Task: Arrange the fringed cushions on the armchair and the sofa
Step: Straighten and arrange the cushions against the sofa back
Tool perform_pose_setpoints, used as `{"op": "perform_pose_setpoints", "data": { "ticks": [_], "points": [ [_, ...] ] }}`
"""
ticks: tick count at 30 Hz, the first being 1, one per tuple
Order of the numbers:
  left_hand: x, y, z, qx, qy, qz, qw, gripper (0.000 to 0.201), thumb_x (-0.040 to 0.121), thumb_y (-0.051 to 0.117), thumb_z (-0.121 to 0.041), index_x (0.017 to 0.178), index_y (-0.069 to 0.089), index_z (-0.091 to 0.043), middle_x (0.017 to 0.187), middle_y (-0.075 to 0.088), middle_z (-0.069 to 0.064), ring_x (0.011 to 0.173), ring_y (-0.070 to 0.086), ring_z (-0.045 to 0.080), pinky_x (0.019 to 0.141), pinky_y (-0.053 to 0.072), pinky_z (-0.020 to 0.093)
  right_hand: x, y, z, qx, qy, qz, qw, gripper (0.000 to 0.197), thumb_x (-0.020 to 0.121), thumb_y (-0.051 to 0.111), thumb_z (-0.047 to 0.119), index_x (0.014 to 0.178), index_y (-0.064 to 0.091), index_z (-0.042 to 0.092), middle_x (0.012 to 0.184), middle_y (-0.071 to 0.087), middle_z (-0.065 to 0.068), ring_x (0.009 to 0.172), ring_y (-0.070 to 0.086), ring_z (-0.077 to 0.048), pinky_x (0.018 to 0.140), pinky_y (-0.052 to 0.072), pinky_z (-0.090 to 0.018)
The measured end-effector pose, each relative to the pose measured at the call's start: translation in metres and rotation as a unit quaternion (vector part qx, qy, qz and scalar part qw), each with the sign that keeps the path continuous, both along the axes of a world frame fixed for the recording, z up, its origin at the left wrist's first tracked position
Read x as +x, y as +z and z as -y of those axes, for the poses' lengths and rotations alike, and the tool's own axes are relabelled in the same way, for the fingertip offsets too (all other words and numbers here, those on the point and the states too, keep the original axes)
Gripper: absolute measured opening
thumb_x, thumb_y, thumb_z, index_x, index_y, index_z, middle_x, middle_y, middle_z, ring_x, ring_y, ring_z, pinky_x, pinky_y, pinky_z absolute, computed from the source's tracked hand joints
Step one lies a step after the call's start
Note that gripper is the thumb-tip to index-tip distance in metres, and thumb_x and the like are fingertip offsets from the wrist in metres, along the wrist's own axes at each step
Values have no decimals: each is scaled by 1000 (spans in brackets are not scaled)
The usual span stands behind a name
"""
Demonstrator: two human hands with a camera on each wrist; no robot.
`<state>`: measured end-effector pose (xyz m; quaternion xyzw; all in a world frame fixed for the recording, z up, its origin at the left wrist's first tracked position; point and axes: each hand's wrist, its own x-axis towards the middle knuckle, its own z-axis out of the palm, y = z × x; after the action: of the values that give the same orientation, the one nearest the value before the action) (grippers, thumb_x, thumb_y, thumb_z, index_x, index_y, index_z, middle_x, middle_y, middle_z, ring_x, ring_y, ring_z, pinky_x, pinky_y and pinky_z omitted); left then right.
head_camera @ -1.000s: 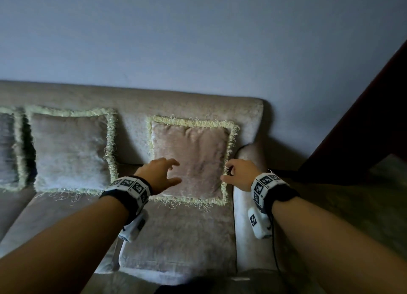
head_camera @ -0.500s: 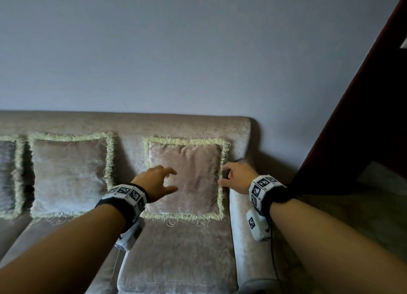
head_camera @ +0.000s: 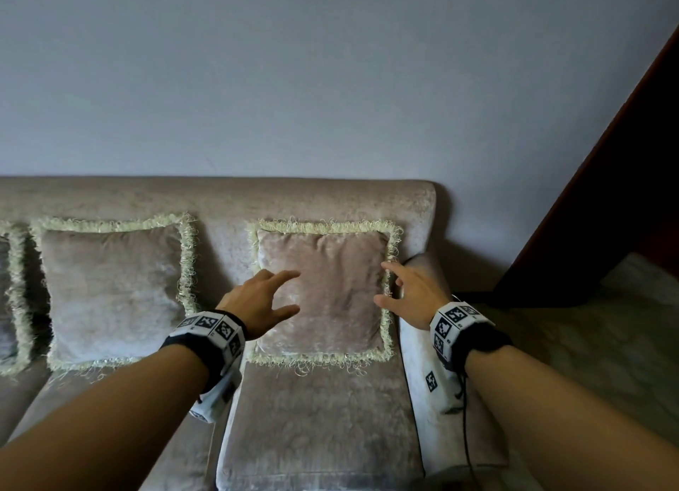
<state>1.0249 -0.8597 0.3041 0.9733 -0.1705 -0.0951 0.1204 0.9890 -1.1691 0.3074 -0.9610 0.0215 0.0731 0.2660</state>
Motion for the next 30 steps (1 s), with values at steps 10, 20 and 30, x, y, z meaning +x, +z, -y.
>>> {"op": "perform_pose_setpoints", "data": {
  "ticks": [10,20,30],
  "points": [
    [82,-82,-11,-36,41,-21,998,78,86,54,-67,143,2,-67,138,49,1,107,61,23,81,53,41,79,-88,9,23,-56,-39,997,91,79,70,60,154,20,45,123,49,-11,115,51,-27,95,43,-35],
    [205,-222,-6,-92,164,-63,980,91,79,56,-73,141,-11,-69,151,38,10,137,41,31,102,45,51,210,-233,27,74,-117,-66,988,108,75,76,58,151,-1,57,140,38,-8,122,40,-19,87,39,-30],
    [264,-350,-13,-250,251,-46,934,137,43,81,-62,146,-11,-62,151,25,24,142,28,41,113,32,58,262,-354,37,161,-198,-50,966,139,45,87,59,132,-20,74,161,4,-8,149,14,-31,115,31,-53]
  ]
}}
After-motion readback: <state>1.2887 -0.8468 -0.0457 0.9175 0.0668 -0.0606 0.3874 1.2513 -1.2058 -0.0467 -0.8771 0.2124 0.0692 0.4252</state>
